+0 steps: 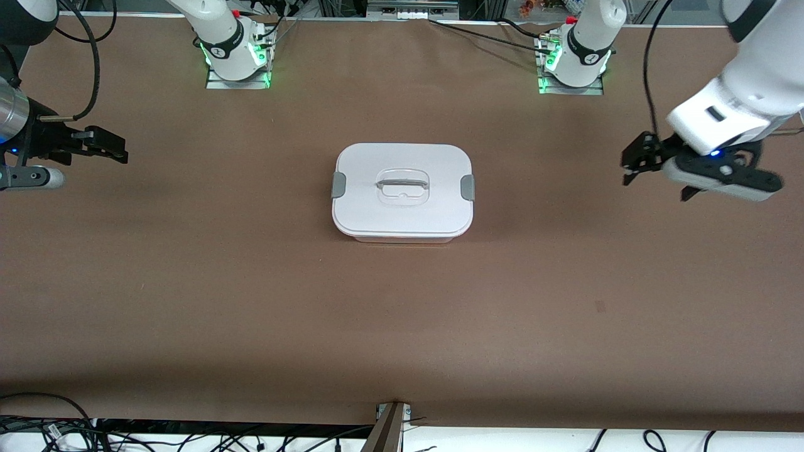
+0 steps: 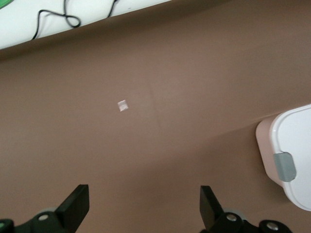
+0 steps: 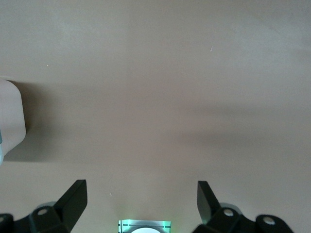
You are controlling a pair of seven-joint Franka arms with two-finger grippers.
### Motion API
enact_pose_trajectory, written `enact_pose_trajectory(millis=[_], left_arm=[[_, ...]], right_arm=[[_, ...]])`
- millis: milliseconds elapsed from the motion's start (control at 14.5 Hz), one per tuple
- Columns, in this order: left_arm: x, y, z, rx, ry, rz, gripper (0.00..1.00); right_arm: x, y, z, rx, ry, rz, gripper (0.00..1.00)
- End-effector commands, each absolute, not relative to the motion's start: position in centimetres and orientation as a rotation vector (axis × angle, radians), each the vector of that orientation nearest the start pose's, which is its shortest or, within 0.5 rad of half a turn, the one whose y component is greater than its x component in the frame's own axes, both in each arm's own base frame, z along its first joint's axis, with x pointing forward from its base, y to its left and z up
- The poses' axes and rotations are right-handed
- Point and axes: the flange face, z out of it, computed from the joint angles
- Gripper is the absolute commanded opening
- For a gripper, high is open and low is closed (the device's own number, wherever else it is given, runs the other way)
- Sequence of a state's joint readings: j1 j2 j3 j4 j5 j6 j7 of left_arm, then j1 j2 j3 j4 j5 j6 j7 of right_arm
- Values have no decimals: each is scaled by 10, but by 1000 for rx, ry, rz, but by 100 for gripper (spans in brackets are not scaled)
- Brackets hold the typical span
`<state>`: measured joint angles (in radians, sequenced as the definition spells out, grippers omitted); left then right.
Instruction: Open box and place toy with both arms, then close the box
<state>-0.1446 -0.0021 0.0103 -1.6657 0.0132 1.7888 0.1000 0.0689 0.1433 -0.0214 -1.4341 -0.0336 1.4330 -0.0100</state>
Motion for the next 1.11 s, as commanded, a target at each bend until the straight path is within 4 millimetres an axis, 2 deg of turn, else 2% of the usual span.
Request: enact_pose_trajectory(millis=[0, 138, 277, 553, 691, 1037], left_arm=[[549, -62, 597, -3096, 322, -218, 100], [552, -59, 596, -3100, 298, -214, 100], [561, -46, 597, -3106, 259, -185, 100], [566, -46, 616, -3096, 245, -167, 100], [568, -28, 615, -3107, 197, -165, 100], [568, -37, 614, -3110, 218, -158, 100]], right_arm=[[582, 22, 598, -3153, -81, 215, 100], [582, 23, 598, -3152, -78, 218, 100], [582, 22, 598, -3152, -71, 217, 100], [583, 18, 598, -3151, -59, 217, 100], [582, 19, 599, -3140, -58, 212, 100], [583, 13, 600, -3120, -36, 206, 100]])
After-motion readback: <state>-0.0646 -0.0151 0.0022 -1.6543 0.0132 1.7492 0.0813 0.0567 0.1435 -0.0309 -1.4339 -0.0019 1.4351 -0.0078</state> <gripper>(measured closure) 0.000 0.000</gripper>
